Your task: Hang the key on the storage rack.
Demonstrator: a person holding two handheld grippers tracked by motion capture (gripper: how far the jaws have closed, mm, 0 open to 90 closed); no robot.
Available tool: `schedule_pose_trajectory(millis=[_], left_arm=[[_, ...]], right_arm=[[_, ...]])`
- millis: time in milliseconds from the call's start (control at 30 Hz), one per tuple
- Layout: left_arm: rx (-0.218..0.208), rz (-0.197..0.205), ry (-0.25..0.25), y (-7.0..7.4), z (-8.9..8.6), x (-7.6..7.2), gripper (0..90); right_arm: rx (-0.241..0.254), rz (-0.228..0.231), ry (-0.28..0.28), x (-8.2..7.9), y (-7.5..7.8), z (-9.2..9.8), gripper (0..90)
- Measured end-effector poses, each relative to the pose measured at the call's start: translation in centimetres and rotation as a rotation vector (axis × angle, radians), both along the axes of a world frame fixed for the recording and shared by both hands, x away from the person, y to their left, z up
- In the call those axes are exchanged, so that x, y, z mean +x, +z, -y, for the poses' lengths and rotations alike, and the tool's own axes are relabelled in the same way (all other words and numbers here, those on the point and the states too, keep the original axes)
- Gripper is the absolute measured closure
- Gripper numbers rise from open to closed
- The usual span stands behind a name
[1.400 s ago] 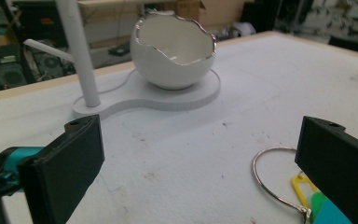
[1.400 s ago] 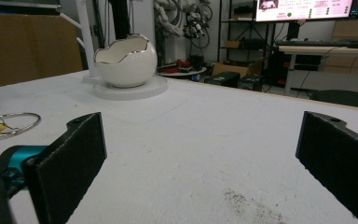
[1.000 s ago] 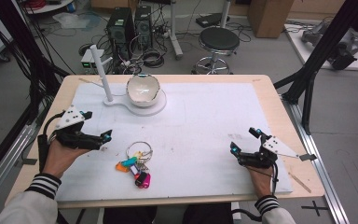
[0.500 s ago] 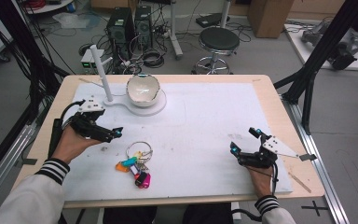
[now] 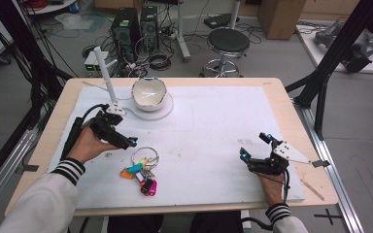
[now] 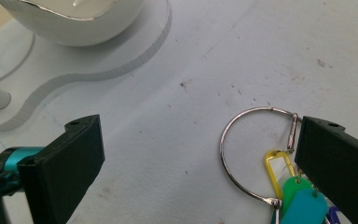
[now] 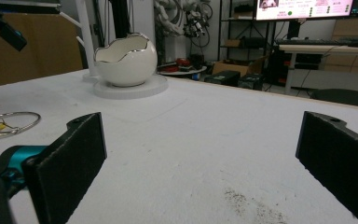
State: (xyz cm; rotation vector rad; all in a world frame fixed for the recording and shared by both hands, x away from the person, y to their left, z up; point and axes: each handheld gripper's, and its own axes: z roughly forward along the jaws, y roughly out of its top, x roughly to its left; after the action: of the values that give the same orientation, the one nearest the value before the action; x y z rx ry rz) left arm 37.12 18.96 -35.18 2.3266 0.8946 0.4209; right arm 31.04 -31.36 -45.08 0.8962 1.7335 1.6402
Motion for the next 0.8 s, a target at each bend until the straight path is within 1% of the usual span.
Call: schedule_pose_trajectory(millis=[33, 67, 167, 233, 300, 333, 400, 467, 533, 600, 633, 667, 767, 800], left_arm=[[0.000, 0.000, 0.000, 0.0, 0.0, 0.0, 2.2], [0.009, -0.012, -0.004, -0.1, 0.1, 0.1, 2.2], [0.031, -0.049, -0.005, -0.4, 0.6, 0.5, 2.2], [0.052, -0.066, -0.005, -0.6, 1.0, 0.7, 2.2], [0.059, -0.082, -0.002, -0.8, 1.3, 0.9, 2.2], [0.071, -0.095, -0.005, -0.8, 1.4, 1.0, 2.2], [0.078, -0.112, -0.004, -0.9, 1.6, 1.2, 5.8], [0.082, -0.138, -0.007, -1.1, 1.8, 1.4, 6.7], [0.097, -0.156, -0.007, -1.4, 1.8, 1.6, 6.9], [0.101, -0.168, -0.003, -1.6, 1.9, 1.7, 7.0], [0.103, -0.186, 0.004, -1.8, 1.9, 1.9, 7.4], [0.103, -0.186, 0.004, -1.8, 1.9, 1.9, 7.7], [0.119, -0.207, 0.008, -2.0, 2.0, 2.0, 8.2], [0.130, -0.208, 0.007, -2.0, 2.1, 2.0, 8.3]], right_arm=[[0.000, 0.000, 0.000, 0.0, 0.0, 0.0, 1.2], [0.003, -0.006, 0.001, -0.1, 0.0, 0.0, 1.1], [0.001, -0.004, 0.002, 0.0, 0.0, 0.0, 1.2], [0.001, -0.004, 0.002, 0.0, 0.0, 0.0, 1.1], [0.001, -0.004, 0.002, 0.0, 0.0, 0.0, 1.2], [0.001, -0.004, 0.002, 0.0, 0.0, 0.0, 1.1], [0.001, -0.004, 0.002, 0.0, 0.0, 0.0, 1.1], [0.001, -0.005, 0.001, 0.0, 0.0, 0.0, 1.1], [0.001, -0.005, 0.001, 0.0, 0.0, 0.0, 1.1], [0.000, -0.004, 0.000, 0.0, 0.0, 0.0, 1.1], [0.001, -0.005, 0.000, 0.0, 0.0, 0.0, 1.1], [-0.001, -0.001, -0.002, 0.0, 0.0, 0.0, 1.1], [-0.002, 0.002, -0.003, 0.0, 0.0, 0.0, 1.1], [-0.002, 0.001, -0.002, 0.0, 0.0, 0.0, 1.1]])
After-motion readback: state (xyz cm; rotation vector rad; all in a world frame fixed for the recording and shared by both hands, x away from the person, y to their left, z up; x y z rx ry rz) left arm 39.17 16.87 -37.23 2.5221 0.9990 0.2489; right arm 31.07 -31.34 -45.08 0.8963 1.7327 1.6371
